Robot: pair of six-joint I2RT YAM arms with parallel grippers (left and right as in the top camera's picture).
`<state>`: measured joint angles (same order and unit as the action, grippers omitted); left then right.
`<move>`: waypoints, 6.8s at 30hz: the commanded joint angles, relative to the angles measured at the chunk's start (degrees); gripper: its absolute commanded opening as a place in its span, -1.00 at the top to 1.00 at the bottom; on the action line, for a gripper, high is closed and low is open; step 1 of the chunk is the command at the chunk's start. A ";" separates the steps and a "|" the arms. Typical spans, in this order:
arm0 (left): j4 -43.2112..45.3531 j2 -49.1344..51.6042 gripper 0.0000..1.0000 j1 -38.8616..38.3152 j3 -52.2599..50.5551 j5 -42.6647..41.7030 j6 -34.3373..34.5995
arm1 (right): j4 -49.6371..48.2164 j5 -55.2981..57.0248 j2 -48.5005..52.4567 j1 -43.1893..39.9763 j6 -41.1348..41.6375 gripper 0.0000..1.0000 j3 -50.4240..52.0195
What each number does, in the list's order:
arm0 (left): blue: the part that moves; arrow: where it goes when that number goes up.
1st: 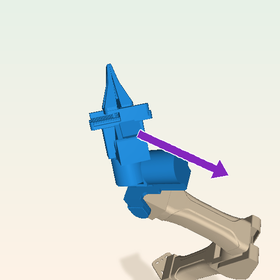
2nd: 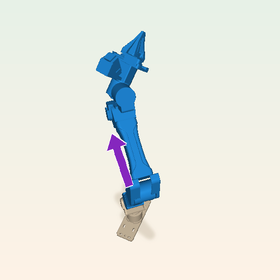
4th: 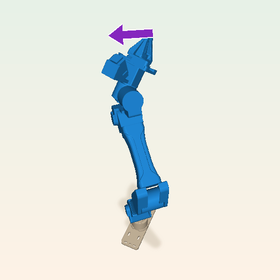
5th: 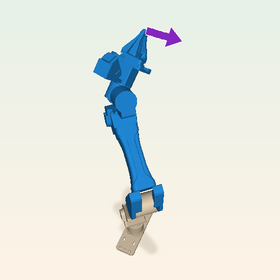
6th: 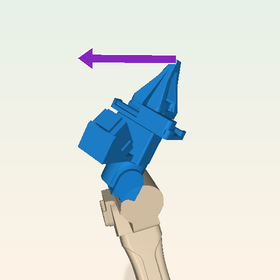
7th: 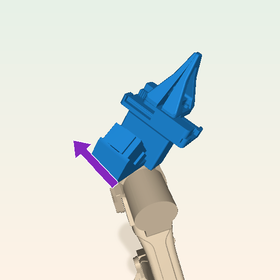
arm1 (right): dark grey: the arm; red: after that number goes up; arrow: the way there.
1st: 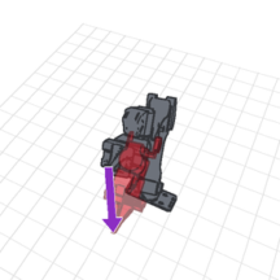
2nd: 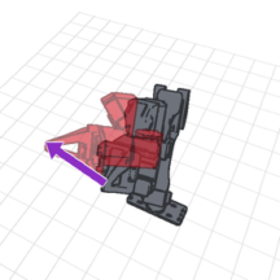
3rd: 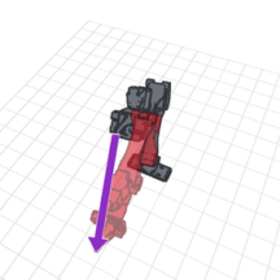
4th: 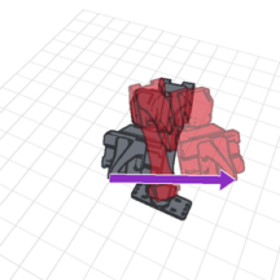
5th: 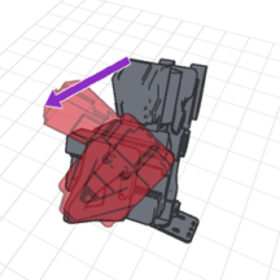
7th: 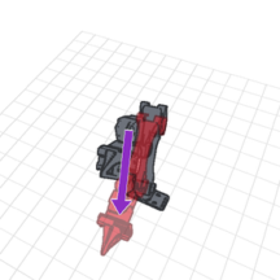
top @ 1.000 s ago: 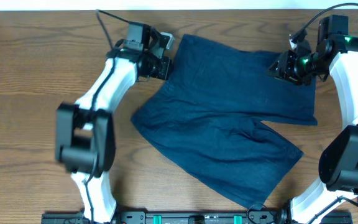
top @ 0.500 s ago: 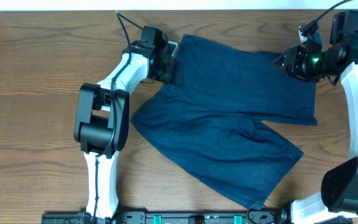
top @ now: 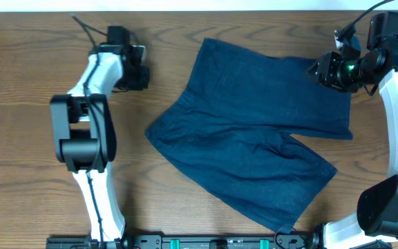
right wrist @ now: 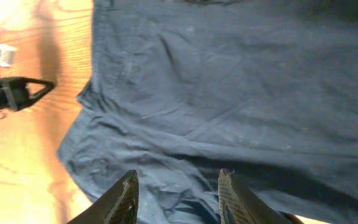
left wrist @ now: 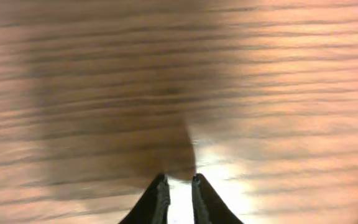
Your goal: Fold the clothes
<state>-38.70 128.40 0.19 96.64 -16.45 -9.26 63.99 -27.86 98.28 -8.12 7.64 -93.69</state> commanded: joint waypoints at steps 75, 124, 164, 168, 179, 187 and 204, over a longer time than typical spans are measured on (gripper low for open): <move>-29.44 -26.14 0.10 0.00 -10.54 1.64 8.11 | -58.34 9.51 -0.68 7.80 8.87 0.98 53.29; -9.31 -26.18 0.03 0.87 -37.29 1.92 7.89 | -10.75 10.05 -2.19 -3.91 4.22 0.04 41.83; -13.42 -29.03 0.00 0.87 -47.98 -11.19 15.39 | -10.45 8.76 -2.19 -3.91 2.99 0.97 47.41; -11.13 -29.03 0.00 0.87 -48.74 -11.21 16.61 | -10.47 8.72 -2.19 -3.91 2.99 0.97 47.41; -17.03 -29.07 -0.07 1.20 -48.74 -0.42 15.41 | -10.99 8.74 -2.19 -3.93 2.97 0.97 47.41; -12.33 -29.07 -0.16 1.20 -49.11 -3.89 20.59 | -11.37 8.74 -2.19 -3.91 2.97 0.97 47.41; -8.85 -29.90 0.83 1.70 -52.85 -6.19 25.11 | -12.00 8.81 -2.19 -3.93 2.29 0.97 46.07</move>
<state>-46.94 97.08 1.52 45.43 -26.22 16.71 52.01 -18.65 95.94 -11.94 11.29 -45.98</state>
